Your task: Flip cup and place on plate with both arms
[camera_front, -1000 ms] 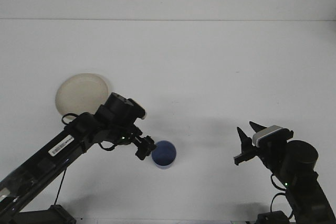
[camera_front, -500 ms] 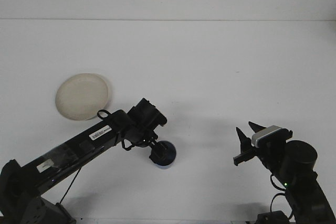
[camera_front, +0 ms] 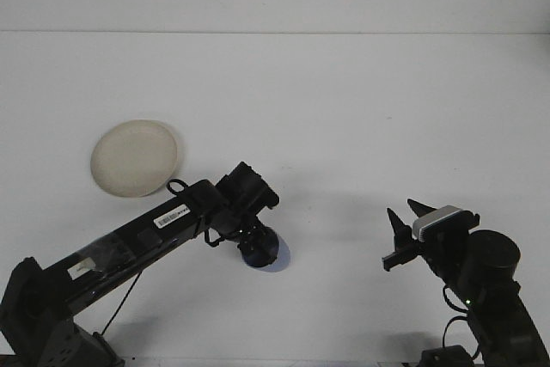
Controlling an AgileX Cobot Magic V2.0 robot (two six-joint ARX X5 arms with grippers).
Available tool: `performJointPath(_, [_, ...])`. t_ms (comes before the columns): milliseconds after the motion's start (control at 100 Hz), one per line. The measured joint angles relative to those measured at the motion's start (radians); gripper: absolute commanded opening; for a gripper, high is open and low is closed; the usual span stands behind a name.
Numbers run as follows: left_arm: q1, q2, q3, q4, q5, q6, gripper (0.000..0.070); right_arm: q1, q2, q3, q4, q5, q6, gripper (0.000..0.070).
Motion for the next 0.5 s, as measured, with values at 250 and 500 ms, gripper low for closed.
performJointPath(250, [0.095,-0.008,0.209,-0.138,-0.019,0.006,0.0014,0.0,0.0,0.0,0.0,0.0,0.0,0.0288])
performJointPath(500, [0.322,-0.07,0.367,-0.227,-0.1,0.024,0.0014,0.0,0.0,0.0,0.0,0.0,0.0,0.0288])
